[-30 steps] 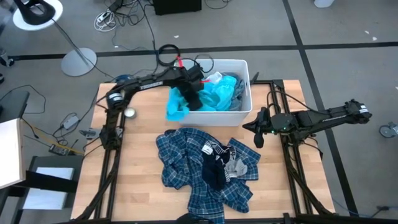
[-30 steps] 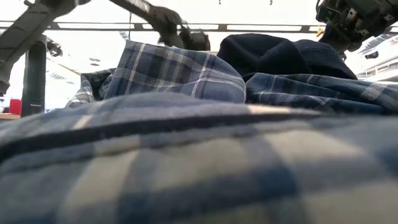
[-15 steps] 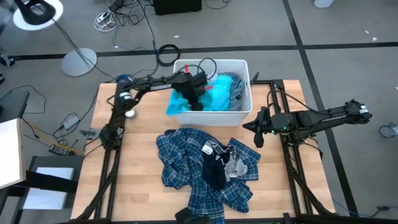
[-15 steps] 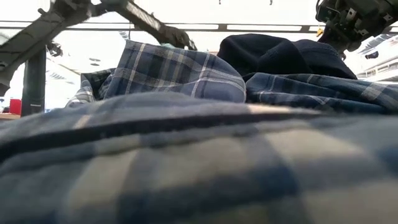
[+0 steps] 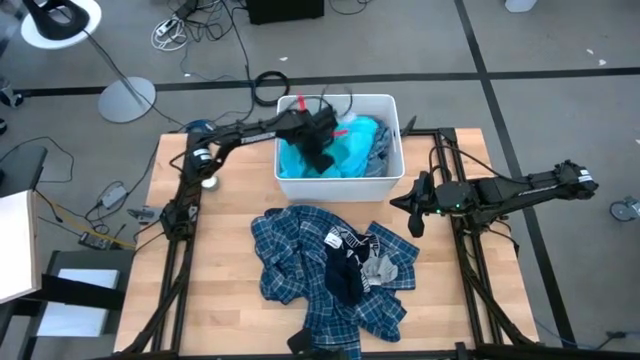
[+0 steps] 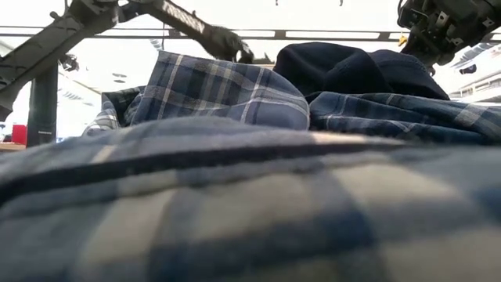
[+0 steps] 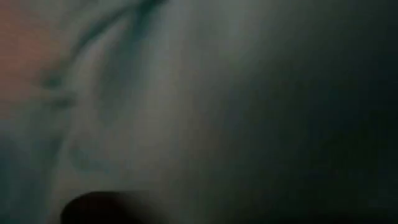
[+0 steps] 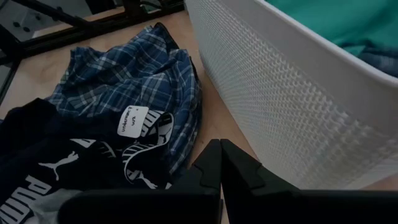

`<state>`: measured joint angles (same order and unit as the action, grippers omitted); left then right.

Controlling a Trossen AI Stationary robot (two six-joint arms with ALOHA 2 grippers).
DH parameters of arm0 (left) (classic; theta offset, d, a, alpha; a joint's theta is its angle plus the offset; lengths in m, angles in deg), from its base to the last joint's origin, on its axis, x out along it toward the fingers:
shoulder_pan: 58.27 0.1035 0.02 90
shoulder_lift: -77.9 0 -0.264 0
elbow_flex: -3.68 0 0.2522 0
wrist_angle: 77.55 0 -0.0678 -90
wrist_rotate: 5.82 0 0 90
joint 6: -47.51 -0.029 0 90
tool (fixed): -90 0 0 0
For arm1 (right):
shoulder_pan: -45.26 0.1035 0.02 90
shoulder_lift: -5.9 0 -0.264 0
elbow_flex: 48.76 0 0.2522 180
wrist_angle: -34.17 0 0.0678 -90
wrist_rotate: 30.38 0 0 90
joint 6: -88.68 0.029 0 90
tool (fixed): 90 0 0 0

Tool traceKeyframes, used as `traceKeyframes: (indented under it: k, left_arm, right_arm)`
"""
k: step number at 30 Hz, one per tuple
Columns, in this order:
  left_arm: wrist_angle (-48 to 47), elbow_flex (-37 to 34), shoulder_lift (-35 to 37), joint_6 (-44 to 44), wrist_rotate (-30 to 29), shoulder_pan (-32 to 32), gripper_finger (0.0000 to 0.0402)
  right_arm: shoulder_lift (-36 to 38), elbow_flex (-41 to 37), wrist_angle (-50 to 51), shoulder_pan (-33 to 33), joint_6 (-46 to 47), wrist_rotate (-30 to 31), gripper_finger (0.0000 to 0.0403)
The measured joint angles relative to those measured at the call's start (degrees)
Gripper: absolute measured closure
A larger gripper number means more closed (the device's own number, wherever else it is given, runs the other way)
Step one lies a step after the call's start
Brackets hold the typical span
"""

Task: Sort clothes
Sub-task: Put the blue shorts into the white bin, then put the gray sock into the white bin

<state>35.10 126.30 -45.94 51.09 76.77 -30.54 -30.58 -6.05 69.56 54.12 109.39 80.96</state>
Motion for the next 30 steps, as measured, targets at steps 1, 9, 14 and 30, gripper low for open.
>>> traceKeyframes:
  k: [1,9,14,30]
  left_arm:
    - [0.0,1.6,0.6,0.3,0.0,-0.1,0.0401]
    - [-10.7,19.0,1.5,1.4,-4.2,-1.1,0.0401]
    - [-16.3,24.4,4.0,1.3,-4.4,-3.1,0.0401]
    - [9.0,-15.9,42.3,4.5,-4.8,-23.2,0.04]
  right_arm:
    - [0.0,0.0,0.0,0.0,-0.1,0.0,0.04]
    - [0.0,0.0,0.0,0.0,-0.3,0.0,0.04]
    - [0.0,0.0,0.2,0.0,-0.3,0.0,0.0399]
    - [0.0,-2.2,-0.8,1.5,3.2,-5.5,0.0388]
